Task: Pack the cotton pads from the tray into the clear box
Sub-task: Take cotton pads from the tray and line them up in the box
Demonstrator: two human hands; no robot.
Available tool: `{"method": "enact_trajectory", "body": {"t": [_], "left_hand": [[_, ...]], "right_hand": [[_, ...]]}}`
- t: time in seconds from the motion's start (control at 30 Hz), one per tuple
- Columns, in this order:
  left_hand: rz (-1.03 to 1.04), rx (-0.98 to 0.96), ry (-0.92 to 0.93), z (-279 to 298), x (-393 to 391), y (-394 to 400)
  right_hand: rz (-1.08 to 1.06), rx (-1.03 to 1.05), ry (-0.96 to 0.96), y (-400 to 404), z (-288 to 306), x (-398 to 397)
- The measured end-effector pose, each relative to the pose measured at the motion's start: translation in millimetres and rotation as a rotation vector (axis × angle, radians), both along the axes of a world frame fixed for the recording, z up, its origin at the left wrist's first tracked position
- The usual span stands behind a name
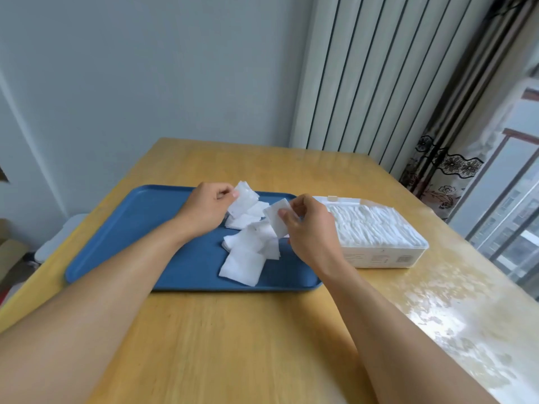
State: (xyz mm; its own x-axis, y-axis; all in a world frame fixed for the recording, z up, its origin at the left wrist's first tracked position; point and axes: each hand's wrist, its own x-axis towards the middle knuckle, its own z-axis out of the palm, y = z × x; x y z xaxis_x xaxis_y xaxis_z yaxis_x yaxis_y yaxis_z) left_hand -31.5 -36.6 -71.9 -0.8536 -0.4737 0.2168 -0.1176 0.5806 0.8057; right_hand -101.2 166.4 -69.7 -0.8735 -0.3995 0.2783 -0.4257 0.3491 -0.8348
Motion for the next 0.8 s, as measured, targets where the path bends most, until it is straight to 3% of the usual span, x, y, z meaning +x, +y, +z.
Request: {"method": "enact_trajectory", "body": {"t": [0.07,0.17,0.37,0.5,0.8], "left_hand": [[0.029,0.142,0.084,1,-2,1],[-0.013,0.386,0.139,5,-5,10],[-0.214,0.655,0.099,14,-1,38],[-0.231,0.718,0.119,16,-2,54],[-0.241,0.887,0.172,25,3,72]], "right_hand": [[0.009,-0.145,-0.016,0,6,2],[0.129,-0.393,-0.209,-2,12,7],[0.188,-0.525,-0.425,-5,12,8],[0.211,-0.596,-0.586,-7,13,11],[0.077,-0.614,-0.594,-9,12,13]]}}
